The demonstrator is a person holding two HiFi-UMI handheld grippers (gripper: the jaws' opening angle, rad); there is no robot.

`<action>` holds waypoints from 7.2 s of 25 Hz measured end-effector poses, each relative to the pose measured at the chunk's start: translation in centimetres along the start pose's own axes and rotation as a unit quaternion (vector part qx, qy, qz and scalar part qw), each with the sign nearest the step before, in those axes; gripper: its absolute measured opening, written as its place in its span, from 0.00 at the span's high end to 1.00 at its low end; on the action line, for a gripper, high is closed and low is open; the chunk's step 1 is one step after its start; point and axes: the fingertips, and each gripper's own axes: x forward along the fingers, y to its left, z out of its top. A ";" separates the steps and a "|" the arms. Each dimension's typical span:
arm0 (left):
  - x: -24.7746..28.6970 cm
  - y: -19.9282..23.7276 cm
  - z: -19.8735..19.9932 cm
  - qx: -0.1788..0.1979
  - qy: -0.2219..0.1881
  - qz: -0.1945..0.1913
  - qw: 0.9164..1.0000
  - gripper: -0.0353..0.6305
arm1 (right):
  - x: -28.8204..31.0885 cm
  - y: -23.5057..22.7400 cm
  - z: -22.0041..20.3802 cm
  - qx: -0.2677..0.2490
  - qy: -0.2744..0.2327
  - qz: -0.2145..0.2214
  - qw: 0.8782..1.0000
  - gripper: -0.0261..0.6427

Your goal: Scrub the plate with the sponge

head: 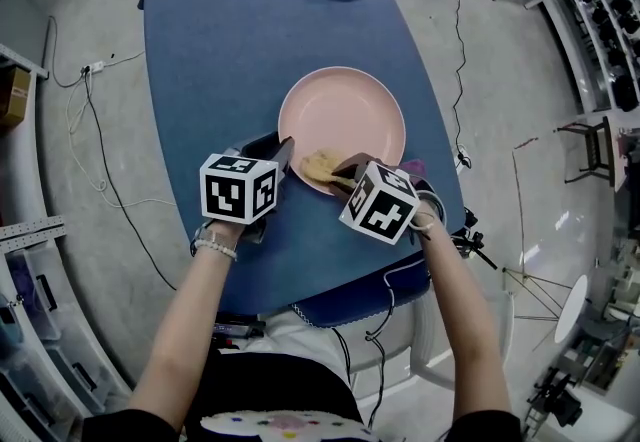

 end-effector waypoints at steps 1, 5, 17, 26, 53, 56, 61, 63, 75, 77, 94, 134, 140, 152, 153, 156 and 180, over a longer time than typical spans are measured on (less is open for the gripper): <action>0.0 0.0 0.0 0.000 0.000 0.000 1.000 0.78 | 0.3 0.0 0.4 -0.005 -0.001 0.000 1.000 0.90; -0.1 -0.1 0.0 0.000 0.000 0.000 1.000 0.78 | 1.0 -0.5 1.6 -0.015 -0.007 -0.012 1.000 0.90; -0.1 -0.1 -0.2 0.001 -0.001 0.000 1.000 0.78 | 1.6 -6.0 3.3 0.030 -0.056 -0.086 0.994 0.90; -0.3 0.0 -0.2 0.002 -0.003 0.003 1.000 0.78 | 0.9 -11.0 2.8 0.101 -0.084 -0.140 0.981 0.90; -0.1 0.1 -0.1 0.004 -0.002 0.004 1.000 0.78 | -0.5 -11.0 -1.6 0.142 -0.046 -0.173 0.974 0.90; -0.1 0.1 0.0 0.003 -0.002 0.004 1.000 0.78 | -0.2 -9.5 -1.2 0.133 -0.048 -0.158 0.977 0.90; 0.0 0.1 0.0 0.003 -0.002 0.005 1.000 0.78 | 0.1 -6.8 -0.6 0.114 -0.050 -0.126 0.984 0.90; 0.0 0.1 0.0 0.004 -0.002 0.006 1.000 0.78 | 0.3 -5.6 -0.2 0.107 -0.050 -0.110 0.987 0.90; 0.0 0.1 -0.1 0.002 -0.001 0.005 1.000 0.78 | 0.8 -0.6 1.5 0.078 -0.061 -0.012 0.995 0.90; 0.0 0.1 -0.1 0.002 -0.002 0.006 1.000 0.78 | 0.7 -0.5 1.3 0.081 -0.060 -0.008 0.995 0.90; -0.1 0.1 0.0 0.004 -0.002 0.008 1.000 0.78 | -1.5 -3.7 -4.5 0.142 0.024 -0.034 0.989 0.90; -4.9 -0.8 3.9 0.099 -0.057 -0.004 0.993 0.90 | -9.2 -9.1 -1.2 0.279 -0.174 -0.320 0.889 0.90; -8.6 -3.0 5.3 0.182 -0.082 -0.016 0.980 0.93 | -13.1 -4.8 0.6 0.305 -0.244 -0.345 0.854 0.90; -16.2 -6.8 6.7 0.257 -0.129 -0.038 0.957 0.93 | -18.4 2.6 3.9 0.319 -0.344 -0.360 0.807 0.90; -16.7 -6.9 6.5 0.264 -0.125 -0.036 0.956 0.93 | -18.5 3.1 4.1 0.318 -0.345 -0.359 0.807 0.90; -18.0 -7.0 5.9 0.273 -0.121 -0.035 0.954 0.93 | -19.0 4.5 4.6 0.311 -0.349 -0.364 0.806 0.90; -22.1 -7.6 6.6 0.270 -0.160 -0.031 0.949 0.93 | -20.9 8.5 5.4 0.324 -0.373 -0.370 0.787 0.90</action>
